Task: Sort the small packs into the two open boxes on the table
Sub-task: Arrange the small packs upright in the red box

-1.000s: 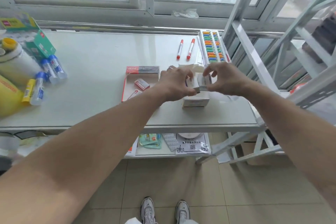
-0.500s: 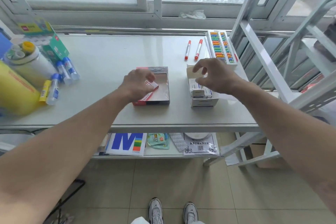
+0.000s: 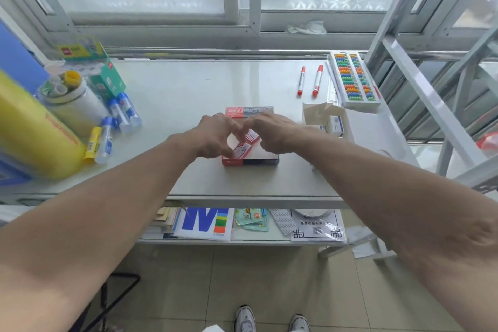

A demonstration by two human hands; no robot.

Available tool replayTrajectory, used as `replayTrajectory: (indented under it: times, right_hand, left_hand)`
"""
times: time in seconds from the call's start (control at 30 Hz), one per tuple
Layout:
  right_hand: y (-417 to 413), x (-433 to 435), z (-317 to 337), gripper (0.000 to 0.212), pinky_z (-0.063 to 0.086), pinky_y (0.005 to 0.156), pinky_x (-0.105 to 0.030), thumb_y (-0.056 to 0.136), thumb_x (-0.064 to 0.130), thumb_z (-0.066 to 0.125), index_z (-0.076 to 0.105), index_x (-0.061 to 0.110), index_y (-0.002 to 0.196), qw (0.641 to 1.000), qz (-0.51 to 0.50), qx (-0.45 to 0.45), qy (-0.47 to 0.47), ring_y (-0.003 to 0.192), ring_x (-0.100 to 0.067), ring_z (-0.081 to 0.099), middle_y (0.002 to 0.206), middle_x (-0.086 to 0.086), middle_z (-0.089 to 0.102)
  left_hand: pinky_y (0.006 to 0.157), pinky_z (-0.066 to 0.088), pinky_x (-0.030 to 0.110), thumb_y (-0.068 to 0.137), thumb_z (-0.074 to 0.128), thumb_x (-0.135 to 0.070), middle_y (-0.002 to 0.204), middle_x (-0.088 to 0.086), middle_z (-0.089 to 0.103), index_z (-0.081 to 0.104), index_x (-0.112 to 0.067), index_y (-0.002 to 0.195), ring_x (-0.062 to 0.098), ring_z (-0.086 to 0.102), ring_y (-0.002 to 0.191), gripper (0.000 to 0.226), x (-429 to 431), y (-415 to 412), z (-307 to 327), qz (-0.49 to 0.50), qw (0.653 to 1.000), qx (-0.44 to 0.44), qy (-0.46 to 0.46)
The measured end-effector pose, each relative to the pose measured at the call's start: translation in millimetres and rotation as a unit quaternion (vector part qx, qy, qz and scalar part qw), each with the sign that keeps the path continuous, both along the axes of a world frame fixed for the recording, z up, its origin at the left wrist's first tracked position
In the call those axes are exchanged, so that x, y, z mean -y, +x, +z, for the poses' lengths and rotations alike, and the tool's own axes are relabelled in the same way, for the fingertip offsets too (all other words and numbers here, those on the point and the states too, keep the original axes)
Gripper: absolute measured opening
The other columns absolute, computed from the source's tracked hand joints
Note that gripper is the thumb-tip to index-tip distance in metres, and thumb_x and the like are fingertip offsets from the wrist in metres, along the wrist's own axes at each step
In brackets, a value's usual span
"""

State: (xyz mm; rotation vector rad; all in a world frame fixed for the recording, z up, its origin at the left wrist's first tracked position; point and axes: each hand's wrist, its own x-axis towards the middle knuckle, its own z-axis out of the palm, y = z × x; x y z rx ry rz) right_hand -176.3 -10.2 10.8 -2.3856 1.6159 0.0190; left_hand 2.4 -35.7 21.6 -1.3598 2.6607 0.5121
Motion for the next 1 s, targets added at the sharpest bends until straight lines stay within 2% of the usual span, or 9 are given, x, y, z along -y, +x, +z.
replayTrajectory:
  times: [0.1, 0.2, 0.3, 0.37, 0.43, 0.57, 0.67, 0.83, 1.0]
  right_hand:
    - [4.4, 6.4, -1.5, 0.056, 0.056, 0.075, -0.042, 0.080, -0.010, 0.051, 0.062, 0.028, 0.118, 0.999, 0.030, -0.023, 0.005, 0.103, -0.028, 0.064, 0.119, 0.002, 0.069]
    - [7.1, 10.6, -3.2, 0.053, 0.056, 0.074, -0.042, 0.081, -0.010, 0.054, 0.059, 0.030, 0.116, 0.999, 0.039, -0.010, 0.007, 0.099, -0.027, 0.064, 0.116, 0.003, 0.069]
    - [5.7, 13.2, -6.9, 0.034, 0.054, 0.081, -0.044, 0.086, 0.003, 0.064, 0.061, 0.027, 0.110, 1.000, 0.025, -0.006, 0.000, 0.105, -0.027, 0.061, 0.114, 0.001, 0.068]
    - [1.3, 15.1, -4.5, 0.025, 0.050, 0.087, -0.042, 0.091, 0.016, 0.066, 0.062, 0.023, 0.114, 1.000, 0.003, -0.010, 0.007, 0.110, -0.026, 0.055, 0.109, -0.001, 0.065]
    - [-3.7, 15.8, 2.3, 0.024, 0.046, 0.086, -0.038, 0.094, 0.027, 0.065, 0.062, 0.021, 0.117, 0.999, -0.023, 0.018, 0.039, 0.110, -0.025, 0.052, 0.098, 0.002, 0.059]
    - [-8.2, 16.6, 17.5, 0.027, 0.048, 0.093, -0.037, 0.095, 0.024, 0.061, 0.062, 0.016, 0.120, 0.988, -0.046, 0.074, 0.128, 0.111, -0.024, 0.058, 0.120, -0.004, 0.064]
    - [-7.3, 16.1, 21.7, 0.028, 0.042, 0.088, -0.030, 0.099, 0.021, 0.056, 0.062, 0.011, 0.124, 0.977, -0.047, 0.082, 0.191, 0.106, -0.019, 0.057, 0.115, 0.000, 0.061]
    - [-5.8, 17.4, 13.3, 0.030, 0.045, 0.091, -0.030, 0.102, 0.016, 0.047, 0.068, 0.008, 0.121, 0.989, -0.059, 0.066, 0.115, 0.109, -0.025, 0.060, 0.123, -0.009, 0.068]
    - [-9.8, 23.2, 8.3, 0.032, 0.049, 0.091, -0.039, 0.103, 0.015, 0.042, 0.071, 0.006, 0.112, 0.991, -0.098, 0.058, 0.073, 0.102, -0.031, 0.059, 0.112, -0.010, 0.068]
  left_hand:
    - [0.101, 0.035, 0.037, 0.070, 0.081, -0.032, 0.125, -0.007, 0.060, 0.069, -0.041, 0.109, 0.019, 0.047, 0.122, 0.042, 6.0, 0.9, -0.2, -0.034, 0.999, 0.032, 0.004]
    - [0.100, 0.039, 0.043, 0.069, 0.079, -0.035, 0.124, -0.013, 0.064, 0.068, -0.041, 0.108, 0.020, 0.049, 0.120, 0.041, 8.8, -0.8, -3.7, -0.081, 0.995, 0.056, -0.030]
    - [0.099, 0.037, 0.044, 0.073, 0.077, -0.035, 0.126, -0.013, 0.063, 0.067, -0.041, 0.108, 0.020, 0.049, 0.120, 0.037, 10.5, 2.7, -11.0, -0.096, 0.993, 0.039, -0.048]
    - [0.099, 0.034, 0.043, 0.075, 0.075, -0.034, 0.125, -0.012, 0.063, 0.066, -0.040, 0.108, 0.020, 0.046, 0.123, 0.035, 11.4, 5.9, -16.1, -0.087, 0.995, 0.022, -0.045]
    - [0.099, 0.033, 0.042, 0.077, 0.075, -0.036, 0.122, -0.008, 0.063, 0.066, -0.038, 0.108, 0.020, 0.044, 0.124, 0.033, 12.3, 7.8, -18.3, -0.070, 0.997, 0.010, -0.040]
    - [0.100, 0.031, 0.042, 0.076, 0.074, -0.037, 0.121, -0.005, 0.062, 0.067, -0.032, 0.109, 0.021, 0.042, 0.126, 0.034, 14.8, 8.5, -21.7, -0.029, 0.999, -0.017, -0.043]
    - [0.102, 0.030, 0.042, 0.077, 0.073, -0.037, 0.120, -0.005, 0.063, 0.067, -0.032, 0.108, 0.022, 0.041, 0.127, 0.032, 15.1, 6.0, -25.2, -0.021, 0.998, -0.026, -0.059]
    - [0.102, 0.026, 0.038, 0.076, 0.073, -0.037, 0.121, -0.004, 0.064, 0.067, -0.031, 0.109, 0.021, 0.039, 0.130, 0.034, 15.3, 2.2, -26.9, -0.024, 0.997, -0.028, -0.065]
    - [0.104, 0.023, 0.038, 0.075, 0.072, -0.039, 0.121, -0.004, 0.064, 0.067, -0.031, 0.110, 0.022, 0.037, 0.132, 0.036, 16.8, 2.2, -28.5, -0.018, 0.997, -0.033, -0.069]
